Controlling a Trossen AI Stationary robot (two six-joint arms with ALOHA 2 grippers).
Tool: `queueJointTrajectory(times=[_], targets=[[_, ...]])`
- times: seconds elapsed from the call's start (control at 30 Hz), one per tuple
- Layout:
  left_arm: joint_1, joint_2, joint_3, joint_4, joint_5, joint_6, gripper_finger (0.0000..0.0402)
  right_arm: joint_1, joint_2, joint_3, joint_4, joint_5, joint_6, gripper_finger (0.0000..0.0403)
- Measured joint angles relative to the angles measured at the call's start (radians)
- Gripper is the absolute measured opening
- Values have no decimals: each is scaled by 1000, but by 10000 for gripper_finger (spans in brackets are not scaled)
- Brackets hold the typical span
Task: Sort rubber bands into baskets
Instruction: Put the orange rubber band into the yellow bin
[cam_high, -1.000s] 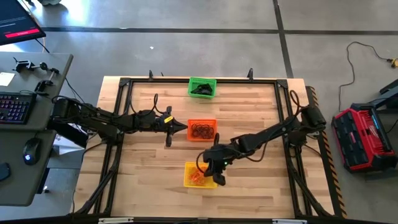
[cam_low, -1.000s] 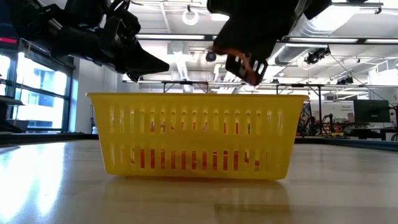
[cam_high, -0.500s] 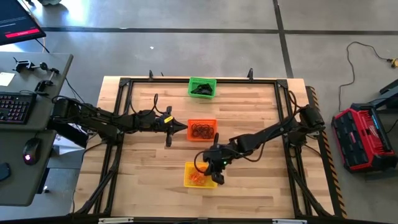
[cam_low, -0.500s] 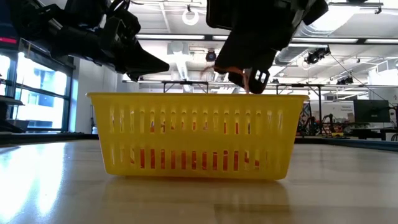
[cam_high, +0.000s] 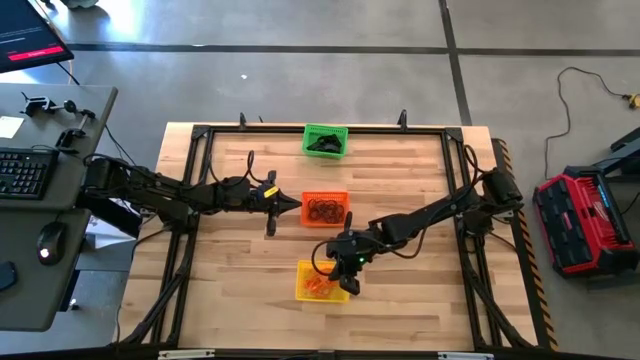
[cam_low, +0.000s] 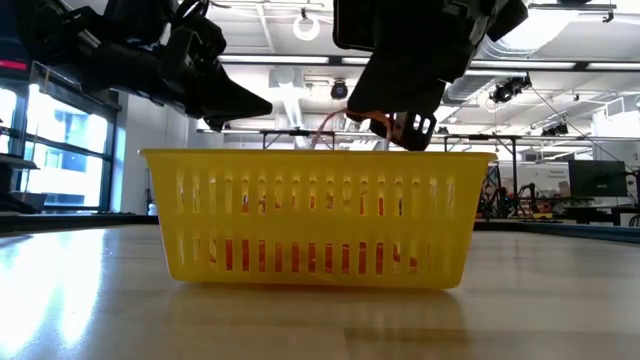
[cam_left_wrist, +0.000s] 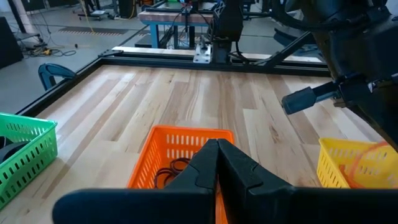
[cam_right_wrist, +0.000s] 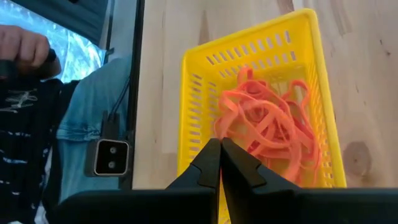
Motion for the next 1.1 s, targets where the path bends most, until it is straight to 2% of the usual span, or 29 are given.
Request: queueJointTrajectory(times=[0.23, 0.43, 1.1], targets=[[0, 0, 0, 0, 0, 0, 0, -10, 0, -2, -3, -12, -22, 0], [0, 0, 0, -5, 0, -4, 0, -36, 54, -3, 39, -105, -18, 0], [0, 0, 0, -14, 0, -3, 0, -85, 101, -3, 113, -212, -35, 0]])
